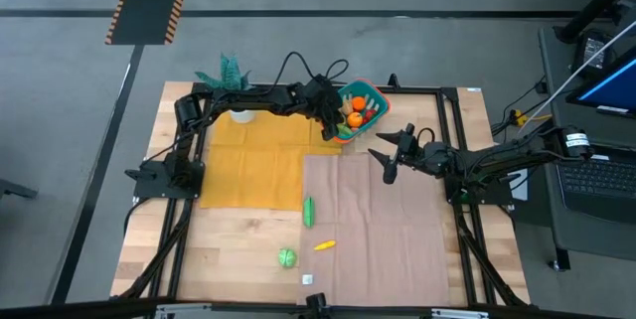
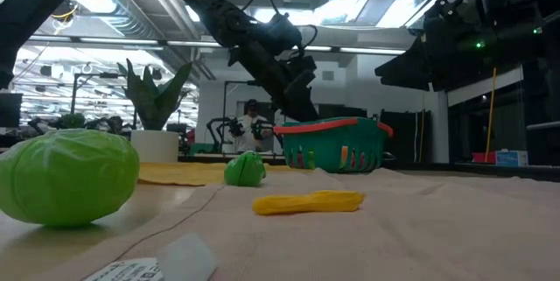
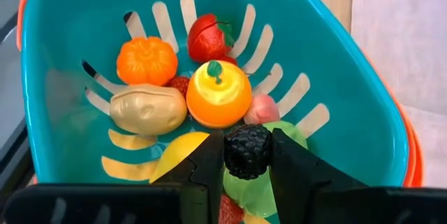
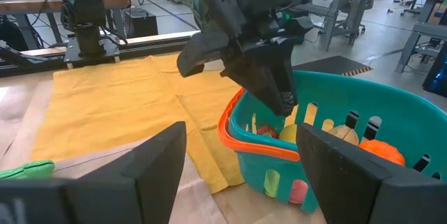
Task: Pick and placing Produce into tupperware
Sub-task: Put the blackberry into the basket, then put the cabbage into the basket
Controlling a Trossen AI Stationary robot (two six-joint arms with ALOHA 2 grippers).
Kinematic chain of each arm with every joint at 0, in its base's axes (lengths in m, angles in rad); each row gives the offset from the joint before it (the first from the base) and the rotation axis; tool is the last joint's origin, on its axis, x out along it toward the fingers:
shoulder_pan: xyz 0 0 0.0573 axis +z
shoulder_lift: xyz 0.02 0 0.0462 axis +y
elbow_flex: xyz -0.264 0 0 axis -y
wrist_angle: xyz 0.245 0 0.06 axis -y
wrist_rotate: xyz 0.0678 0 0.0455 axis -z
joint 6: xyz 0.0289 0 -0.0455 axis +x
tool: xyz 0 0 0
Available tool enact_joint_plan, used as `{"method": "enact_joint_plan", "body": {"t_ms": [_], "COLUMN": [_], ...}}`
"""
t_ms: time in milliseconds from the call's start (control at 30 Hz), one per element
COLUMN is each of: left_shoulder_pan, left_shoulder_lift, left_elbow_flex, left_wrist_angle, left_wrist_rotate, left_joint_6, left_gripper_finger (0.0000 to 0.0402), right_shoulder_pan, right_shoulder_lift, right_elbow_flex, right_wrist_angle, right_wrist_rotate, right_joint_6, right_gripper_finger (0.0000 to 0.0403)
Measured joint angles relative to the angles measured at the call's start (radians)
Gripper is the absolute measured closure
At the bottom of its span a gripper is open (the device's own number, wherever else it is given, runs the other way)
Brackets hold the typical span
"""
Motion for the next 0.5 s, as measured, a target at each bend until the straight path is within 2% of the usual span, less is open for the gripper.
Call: {"method": "enact_joint_plan", "body": {"t_ms": [333,500], "left_shoulder_pan": [0.0,0.0], "left_shoulder_lift": [0.0,-0.001], "left_elbow_flex": [0.0,0.0], "left_wrist_angle": [0.002,0.002], "left_wrist_rotate": [0.0,-0.001], "left_joint_6": [-0.004,0.0], "left_gripper_finger": [0.0246,0.0226], "right_shoulder_pan": [0.0,0.0], "right_shoulder_lift": [0.0,0.0], "right_elbow_flex": [0.0,0.0], "right_wrist_angle": [0.0,0.0], "right_wrist_rotate": [0.0,0.0], "right_joint_6": [0.0,0.0], "right_gripper_finger": [0.0131,0.0131]}}
